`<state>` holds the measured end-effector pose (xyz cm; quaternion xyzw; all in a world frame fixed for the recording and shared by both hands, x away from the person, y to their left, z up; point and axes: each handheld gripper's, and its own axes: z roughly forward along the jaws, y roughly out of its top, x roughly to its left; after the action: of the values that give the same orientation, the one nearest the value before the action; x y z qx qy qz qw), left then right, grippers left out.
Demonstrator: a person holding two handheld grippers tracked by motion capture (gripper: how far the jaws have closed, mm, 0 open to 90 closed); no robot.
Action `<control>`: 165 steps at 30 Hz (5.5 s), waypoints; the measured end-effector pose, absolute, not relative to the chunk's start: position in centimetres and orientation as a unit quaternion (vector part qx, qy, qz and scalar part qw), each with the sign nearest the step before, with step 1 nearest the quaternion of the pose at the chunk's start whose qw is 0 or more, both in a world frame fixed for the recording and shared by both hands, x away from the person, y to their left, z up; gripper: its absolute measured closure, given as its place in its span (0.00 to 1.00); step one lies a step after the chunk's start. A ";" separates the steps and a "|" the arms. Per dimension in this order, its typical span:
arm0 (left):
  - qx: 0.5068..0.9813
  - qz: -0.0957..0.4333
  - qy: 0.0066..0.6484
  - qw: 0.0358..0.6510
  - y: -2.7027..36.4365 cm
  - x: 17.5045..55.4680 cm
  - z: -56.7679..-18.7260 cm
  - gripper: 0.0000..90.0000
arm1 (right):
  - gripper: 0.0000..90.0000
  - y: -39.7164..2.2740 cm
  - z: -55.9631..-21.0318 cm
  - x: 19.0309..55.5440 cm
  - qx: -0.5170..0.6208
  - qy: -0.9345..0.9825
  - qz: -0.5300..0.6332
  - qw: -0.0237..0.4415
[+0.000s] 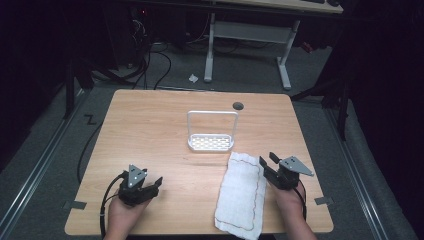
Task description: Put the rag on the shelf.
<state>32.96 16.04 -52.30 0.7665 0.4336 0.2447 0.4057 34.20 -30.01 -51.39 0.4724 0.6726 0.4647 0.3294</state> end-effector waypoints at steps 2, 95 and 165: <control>0.770 0.247 0.430 0.401 15.9 33.0 -52.4 0.42 | 0.64 -30.0 -51.3 34.1 0.472 0.674 0.467 0.324; 0.798 0.078 0.417 0.428 7.0 38.1 -53.7 0.53 | 0.66 -19.8 -52.9 33.3 0.388 0.805 0.410 0.182; 0.660 0.279 0.322 0.619 7.1 30.8 -41.7 0.95 | 0.93 -18.1 -41.8 29.9 0.312 0.691 0.542 0.363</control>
<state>30.85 7.07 -41.73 0.6598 0.3222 0.2786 0.6191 29.91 -18.10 -41.82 0.3117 0.6908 0.5421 0.3629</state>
